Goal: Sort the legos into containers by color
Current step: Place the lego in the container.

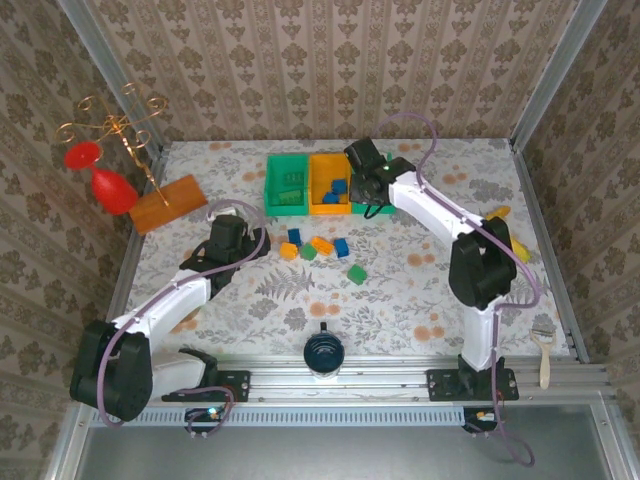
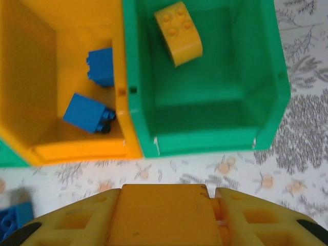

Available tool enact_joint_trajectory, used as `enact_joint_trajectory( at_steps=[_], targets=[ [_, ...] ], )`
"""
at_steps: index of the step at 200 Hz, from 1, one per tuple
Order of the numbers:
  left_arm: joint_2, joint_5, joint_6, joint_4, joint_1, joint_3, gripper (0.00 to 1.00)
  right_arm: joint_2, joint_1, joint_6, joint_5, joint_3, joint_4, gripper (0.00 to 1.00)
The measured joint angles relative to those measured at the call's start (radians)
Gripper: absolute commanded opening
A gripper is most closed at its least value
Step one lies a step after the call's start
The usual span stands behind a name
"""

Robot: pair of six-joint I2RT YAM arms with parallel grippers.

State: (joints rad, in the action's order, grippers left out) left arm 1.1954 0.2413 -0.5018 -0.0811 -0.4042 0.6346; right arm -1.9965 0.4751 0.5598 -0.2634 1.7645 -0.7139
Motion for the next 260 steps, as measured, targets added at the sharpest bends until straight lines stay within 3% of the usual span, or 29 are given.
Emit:
enact_joint_trajectory(
  at_steps=[83,138,205,260],
  targets=[
    [0.000,-0.034,0.009,-0.002,0.000,0.003,1.00,-0.218,-0.083,-0.046,-0.003,0.199,-0.012,0.29],
    [0.003,-0.050,0.028,-0.011,-0.004,0.027,1.00,-0.249,-0.098,-0.061,-0.002,0.219,-0.013,0.35],
    [0.023,-0.070,0.069,-0.031,-0.034,0.045,1.00,-0.257,-0.098,-0.066,0.001,0.231,-0.020,0.51],
    [0.067,-0.082,0.118,-0.043,-0.076,0.077,1.00,-0.257,-0.098,-0.067,0.002,0.243,-0.020,0.58]
  ],
)
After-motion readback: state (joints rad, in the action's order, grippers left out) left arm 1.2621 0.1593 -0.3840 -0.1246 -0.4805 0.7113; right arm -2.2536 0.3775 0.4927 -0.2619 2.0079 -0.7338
